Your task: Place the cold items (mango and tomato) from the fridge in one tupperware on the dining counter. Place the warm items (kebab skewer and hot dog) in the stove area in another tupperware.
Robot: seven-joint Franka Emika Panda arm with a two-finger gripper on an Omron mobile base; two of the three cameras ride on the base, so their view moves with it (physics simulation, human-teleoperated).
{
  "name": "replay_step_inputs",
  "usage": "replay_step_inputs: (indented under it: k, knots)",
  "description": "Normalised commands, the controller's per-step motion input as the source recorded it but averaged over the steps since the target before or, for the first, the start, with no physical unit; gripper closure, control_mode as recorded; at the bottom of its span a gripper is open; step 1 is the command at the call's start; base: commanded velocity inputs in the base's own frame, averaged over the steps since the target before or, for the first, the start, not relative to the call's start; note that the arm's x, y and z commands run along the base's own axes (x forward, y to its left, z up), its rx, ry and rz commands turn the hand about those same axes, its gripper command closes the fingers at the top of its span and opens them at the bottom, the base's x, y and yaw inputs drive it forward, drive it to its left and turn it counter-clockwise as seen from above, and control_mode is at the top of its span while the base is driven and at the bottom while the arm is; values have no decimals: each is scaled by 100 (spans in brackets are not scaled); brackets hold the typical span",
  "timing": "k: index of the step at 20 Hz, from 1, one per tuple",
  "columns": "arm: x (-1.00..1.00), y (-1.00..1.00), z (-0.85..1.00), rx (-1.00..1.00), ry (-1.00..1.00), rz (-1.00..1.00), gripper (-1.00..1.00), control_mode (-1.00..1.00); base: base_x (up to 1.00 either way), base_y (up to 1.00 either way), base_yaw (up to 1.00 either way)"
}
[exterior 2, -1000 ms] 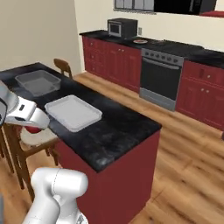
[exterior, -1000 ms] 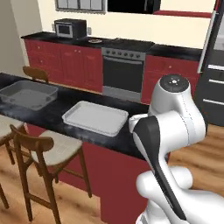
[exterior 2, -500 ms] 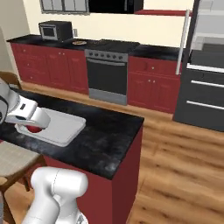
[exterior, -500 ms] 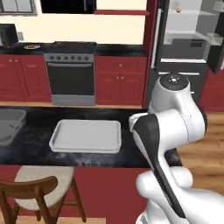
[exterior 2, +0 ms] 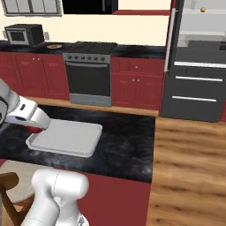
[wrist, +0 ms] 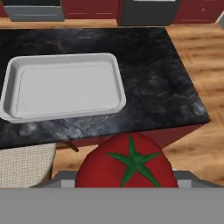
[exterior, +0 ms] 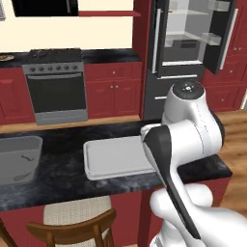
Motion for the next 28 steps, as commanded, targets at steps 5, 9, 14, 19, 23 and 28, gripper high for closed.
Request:
replay_step_inputs:
  k: [5,9,14,19,23,28]
  knots:
    - [96,25,-49,1,35,1,100,-100,0,0,0]
    - [96,0,-69,2,51,19,100,-100,0,0,0]
    - [54,-30,-63,0,7,28,100,-100,0,0,0]
    - [35,-17,-70,3,-4,32,100,-100,0,0,0]
    - [36,-9,-64,13,-8,30,100,-100,0,0,0]
    - [60,-1,-51,11,0,13,100,-100,0,0,0]
